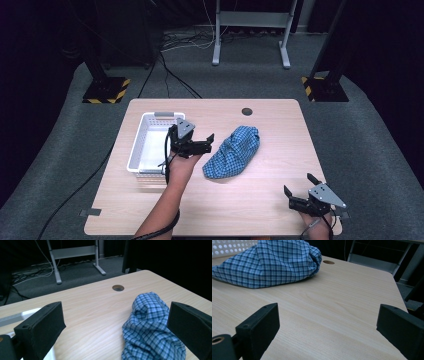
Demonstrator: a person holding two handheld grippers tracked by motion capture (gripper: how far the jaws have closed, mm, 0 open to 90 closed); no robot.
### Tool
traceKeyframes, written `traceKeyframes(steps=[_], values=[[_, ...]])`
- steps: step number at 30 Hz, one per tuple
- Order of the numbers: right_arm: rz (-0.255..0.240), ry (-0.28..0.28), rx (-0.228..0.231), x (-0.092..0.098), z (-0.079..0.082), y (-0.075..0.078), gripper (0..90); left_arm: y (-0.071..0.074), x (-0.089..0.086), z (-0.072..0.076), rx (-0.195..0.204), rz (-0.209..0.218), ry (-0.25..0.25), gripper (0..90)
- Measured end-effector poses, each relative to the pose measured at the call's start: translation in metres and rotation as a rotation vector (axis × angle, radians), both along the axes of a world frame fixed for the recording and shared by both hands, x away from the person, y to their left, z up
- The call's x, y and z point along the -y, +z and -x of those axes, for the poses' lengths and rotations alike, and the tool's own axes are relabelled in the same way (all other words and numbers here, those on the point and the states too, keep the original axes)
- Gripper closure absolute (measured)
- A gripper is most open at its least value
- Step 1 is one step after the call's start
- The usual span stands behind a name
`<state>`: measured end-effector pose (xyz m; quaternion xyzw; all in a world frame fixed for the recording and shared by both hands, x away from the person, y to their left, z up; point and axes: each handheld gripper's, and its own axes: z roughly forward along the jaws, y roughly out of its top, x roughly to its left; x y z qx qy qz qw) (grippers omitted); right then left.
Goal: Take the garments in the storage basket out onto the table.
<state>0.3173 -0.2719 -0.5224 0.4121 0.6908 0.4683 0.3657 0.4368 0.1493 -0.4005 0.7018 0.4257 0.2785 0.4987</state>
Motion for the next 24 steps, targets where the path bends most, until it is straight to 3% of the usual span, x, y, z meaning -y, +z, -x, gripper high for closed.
traceKeyframes(steps=[14, 24], values=[[0.010, -0.001, 0.001, -0.001, 0.000, 0.000, 3.5, -0.001, -0.061, 0.025, 0.001, 0.001, 0.073, 0.8], [0.016, -0.002, 0.000, -0.002, 0.000, 0.000, 3.5, -0.007, -0.092, 0.049, 0.006, -0.002, 0.102, 0.9]])
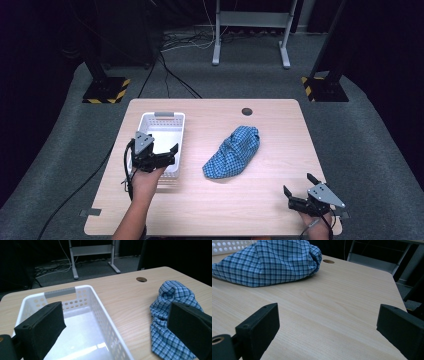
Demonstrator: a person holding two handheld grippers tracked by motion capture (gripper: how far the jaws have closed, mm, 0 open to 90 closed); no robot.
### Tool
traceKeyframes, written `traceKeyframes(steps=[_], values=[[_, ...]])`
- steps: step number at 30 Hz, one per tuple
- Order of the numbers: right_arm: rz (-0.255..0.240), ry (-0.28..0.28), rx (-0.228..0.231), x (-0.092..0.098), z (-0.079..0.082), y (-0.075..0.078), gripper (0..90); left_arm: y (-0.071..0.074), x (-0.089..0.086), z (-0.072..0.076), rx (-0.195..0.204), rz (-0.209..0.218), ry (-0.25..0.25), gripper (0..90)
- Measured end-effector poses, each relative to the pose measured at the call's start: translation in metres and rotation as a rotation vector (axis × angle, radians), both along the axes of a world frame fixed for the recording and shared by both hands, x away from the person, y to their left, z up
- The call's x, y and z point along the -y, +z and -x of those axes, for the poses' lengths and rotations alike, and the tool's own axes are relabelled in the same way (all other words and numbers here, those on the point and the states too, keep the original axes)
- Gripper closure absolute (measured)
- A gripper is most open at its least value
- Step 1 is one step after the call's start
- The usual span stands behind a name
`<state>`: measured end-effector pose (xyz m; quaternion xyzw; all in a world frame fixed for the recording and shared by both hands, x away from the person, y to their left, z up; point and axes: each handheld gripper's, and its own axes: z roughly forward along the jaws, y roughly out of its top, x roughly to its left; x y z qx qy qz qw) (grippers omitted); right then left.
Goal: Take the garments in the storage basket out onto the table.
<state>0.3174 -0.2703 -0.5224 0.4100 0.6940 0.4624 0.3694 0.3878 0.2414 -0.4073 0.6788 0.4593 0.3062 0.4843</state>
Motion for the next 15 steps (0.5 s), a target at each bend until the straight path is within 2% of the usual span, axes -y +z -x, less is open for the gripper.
traceKeyframes(steps=[5, 10, 15], values=[[-0.001, -0.002, -0.002, 0.000, 0.000, 0.000, 3.4, -0.006, -0.014, 0.013, -0.007, -0.002, 0.018, 0.9], [0.005, 0.000, -0.001, -0.001, 0.000, 0.000, 3.1, -0.013, -0.029, 0.026, -0.002, 0.028, 0.032, 1.1], [0.020, 0.000, -0.006, -0.002, -0.001, 0.000, 3.1, -0.024, -0.039, 0.034, -0.016, 0.030, 0.052, 1.2]])
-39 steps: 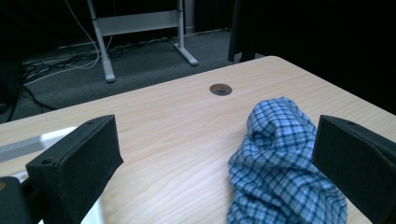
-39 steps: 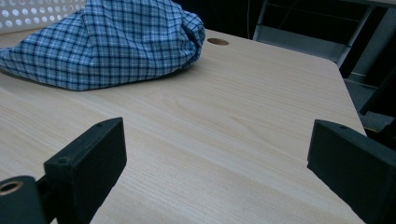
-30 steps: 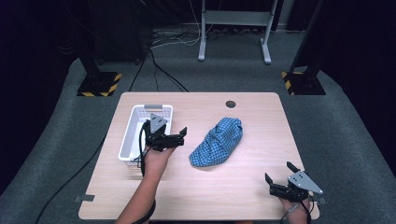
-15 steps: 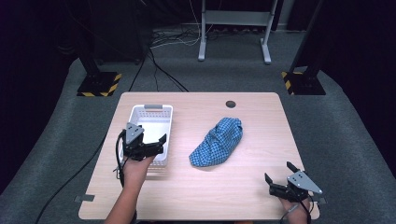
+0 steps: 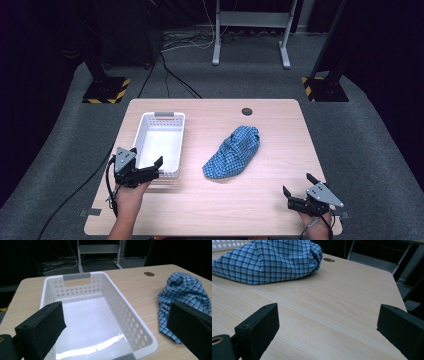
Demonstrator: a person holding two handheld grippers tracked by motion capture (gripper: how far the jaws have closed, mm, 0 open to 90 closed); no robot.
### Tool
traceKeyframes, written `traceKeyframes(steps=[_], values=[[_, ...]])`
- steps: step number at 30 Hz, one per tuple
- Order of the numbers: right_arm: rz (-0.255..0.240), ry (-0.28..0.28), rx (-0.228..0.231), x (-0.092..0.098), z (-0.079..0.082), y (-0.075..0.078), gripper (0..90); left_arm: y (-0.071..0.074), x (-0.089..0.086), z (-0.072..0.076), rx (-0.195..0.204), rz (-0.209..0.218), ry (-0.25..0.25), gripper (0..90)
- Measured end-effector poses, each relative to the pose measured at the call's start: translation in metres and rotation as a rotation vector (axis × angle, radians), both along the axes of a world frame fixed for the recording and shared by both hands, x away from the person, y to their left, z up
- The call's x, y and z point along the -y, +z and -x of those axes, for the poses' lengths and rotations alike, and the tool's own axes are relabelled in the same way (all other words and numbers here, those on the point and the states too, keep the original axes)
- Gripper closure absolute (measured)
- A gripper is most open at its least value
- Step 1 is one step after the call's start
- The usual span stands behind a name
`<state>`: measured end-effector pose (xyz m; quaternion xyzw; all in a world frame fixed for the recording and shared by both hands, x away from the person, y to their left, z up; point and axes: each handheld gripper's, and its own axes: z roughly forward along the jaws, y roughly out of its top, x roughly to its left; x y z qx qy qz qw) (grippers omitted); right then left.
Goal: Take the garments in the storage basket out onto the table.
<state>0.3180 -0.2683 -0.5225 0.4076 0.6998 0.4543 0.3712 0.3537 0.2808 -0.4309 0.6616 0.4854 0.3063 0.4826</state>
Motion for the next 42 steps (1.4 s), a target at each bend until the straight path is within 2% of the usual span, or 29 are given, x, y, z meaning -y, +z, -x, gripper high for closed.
traceKeyframes(steps=[3, 7, 13, 22, 37, 42], values=[[-0.003, -0.002, 0.002, 0.000, 0.000, 0.000, 3.1, -0.008, -0.006, 0.005, 0.001, -0.018, 0.008, 1.3], [-0.009, -0.005, 0.003, 0.001, 0.000, 0.000, 3.0, -0.020, -0.015, 0.012, 0.002, -0.005, 0.001, 1.4], [-0.003, -0.007, 0.005, 0.000, 0.001, 0.000, 2.9, -0.037, -0.026, 0.023, 0.018, -0.013, -0.008, 1.4], [0.001, -0.011, 0.005, 0.000, 0.000, 0.000, 2.6, -0.059, -0.041, 0.030, 0.000, -0.004, 0.017, 1.4], [0.004, -0.010, 0.006, -0.001, 0.001, 0.000, 2.5, -0.082, -0.043, 0.037, 0.022, -0.045, 0.019, 1.5], [0.003, -0.010, 0.006, 0.000, 0.001, 0.000, 2.5, -0.088, -0.044, 0.037, 0.010, -0.039, 0.024, 1.5]])
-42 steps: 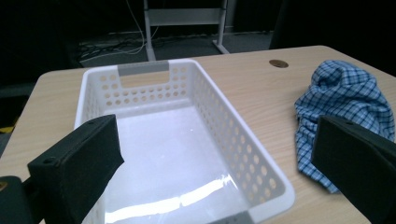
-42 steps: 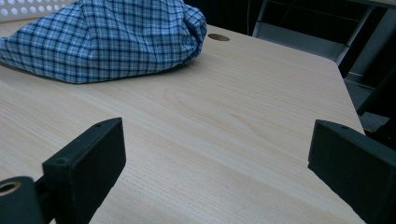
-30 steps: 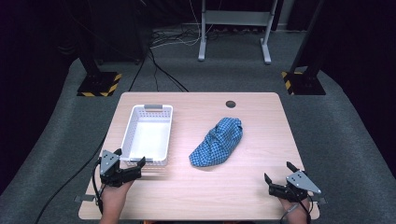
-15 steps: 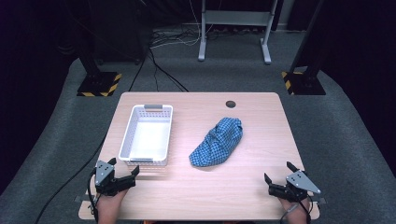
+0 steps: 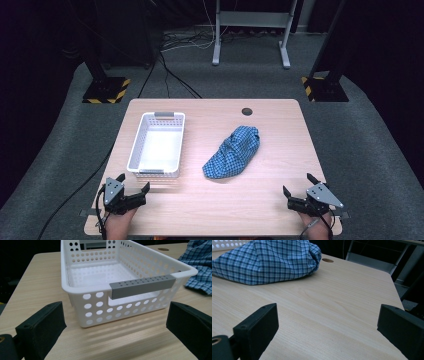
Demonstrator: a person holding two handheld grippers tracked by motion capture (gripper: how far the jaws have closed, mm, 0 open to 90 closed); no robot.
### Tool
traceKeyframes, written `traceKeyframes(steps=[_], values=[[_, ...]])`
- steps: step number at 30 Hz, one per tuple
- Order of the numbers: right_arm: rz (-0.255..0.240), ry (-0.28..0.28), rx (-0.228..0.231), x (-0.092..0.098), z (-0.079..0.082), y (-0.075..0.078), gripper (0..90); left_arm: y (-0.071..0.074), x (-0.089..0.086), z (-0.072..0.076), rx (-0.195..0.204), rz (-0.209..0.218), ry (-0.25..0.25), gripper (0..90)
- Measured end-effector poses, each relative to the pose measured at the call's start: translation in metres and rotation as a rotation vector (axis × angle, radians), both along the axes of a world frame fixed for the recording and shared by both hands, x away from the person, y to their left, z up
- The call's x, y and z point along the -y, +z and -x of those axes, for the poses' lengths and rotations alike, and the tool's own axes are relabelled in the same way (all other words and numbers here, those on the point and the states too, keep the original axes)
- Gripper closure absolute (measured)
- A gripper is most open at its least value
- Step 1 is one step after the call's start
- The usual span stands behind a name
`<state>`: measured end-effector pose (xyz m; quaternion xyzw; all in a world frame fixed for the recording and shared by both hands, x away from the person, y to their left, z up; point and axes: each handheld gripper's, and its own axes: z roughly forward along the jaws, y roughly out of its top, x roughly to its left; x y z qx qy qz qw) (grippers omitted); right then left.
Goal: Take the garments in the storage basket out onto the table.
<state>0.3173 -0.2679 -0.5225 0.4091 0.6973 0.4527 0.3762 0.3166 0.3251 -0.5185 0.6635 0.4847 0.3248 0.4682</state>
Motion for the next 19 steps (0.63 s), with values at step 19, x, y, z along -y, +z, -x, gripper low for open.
traceKeyframes(steps=[19], values=[[-0.015, 0.002, 0.004, 0.0015, 0.0007, 0.0000, 2.4, -0.0057, 0.0041, -0.0007, 0.015, 0.014, 0.008, 2.1]])
